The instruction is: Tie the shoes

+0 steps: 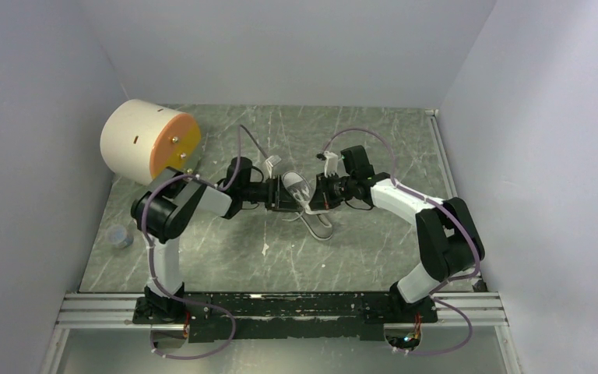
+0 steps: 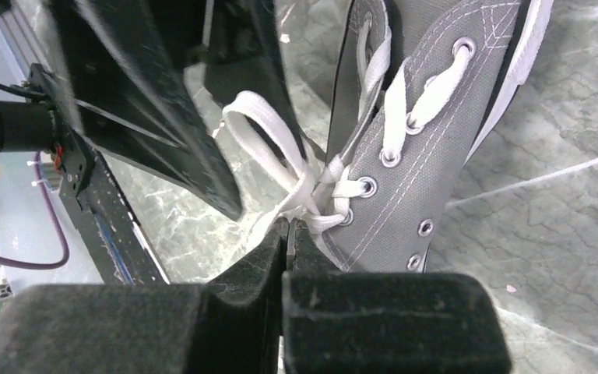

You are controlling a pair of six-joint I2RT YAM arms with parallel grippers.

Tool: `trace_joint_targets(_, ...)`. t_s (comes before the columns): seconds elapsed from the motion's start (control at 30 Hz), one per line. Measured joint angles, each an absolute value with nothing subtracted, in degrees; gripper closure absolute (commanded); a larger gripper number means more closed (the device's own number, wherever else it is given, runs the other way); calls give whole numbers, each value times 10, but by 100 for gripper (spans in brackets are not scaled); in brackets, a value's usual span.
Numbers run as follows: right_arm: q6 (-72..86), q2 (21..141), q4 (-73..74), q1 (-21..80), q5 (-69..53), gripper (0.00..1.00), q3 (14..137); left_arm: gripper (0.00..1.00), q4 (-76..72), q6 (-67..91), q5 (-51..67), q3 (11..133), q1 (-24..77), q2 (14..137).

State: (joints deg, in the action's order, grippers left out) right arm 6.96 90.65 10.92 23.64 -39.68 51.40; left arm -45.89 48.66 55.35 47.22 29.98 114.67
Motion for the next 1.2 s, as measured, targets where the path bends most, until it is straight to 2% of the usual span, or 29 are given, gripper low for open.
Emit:
trace_joint_targets(0.1,65,906,110,236,-386,100,514,28,-434,464,556,457,282,1111)
trace_joint_targets(0.2,64,906,109,236,-380,100,514,20,-404,438,557,458,268,1088)
trace_joint_targets(0.47,62,904,110,236,-377,100,513,23,-316,391,551,508,265,1078)
trace_joint_targets(0.6,62,903,110,236,-377,100,513,32,-313,392,545,531,270,1084)
trace_joint_targets(0.63,62,902,110,236,-377,100,513,36,-312,393,543,537,272,1087)
trace_joint_targets(0.73,61,899,110,236,-376,100,512,56,-308,393,536,552,277,1100)
trace_joint_targets(0.8,61,896,111,236,-375,100,511,82,-301,393,532,558,277,1108)
trace_joint_targets(0.83,61,895,111,236,-374,100,510,92,-298,393,530,559,278,1111)
trace_joint_targets(1.0,61,892,122,236,-352,100,511,95,-271,375,525,554,279,1109)
trace_joint_targets(1.2,69,892,133,236,-311,100,515,95,-272,373,525,485,302,1076)
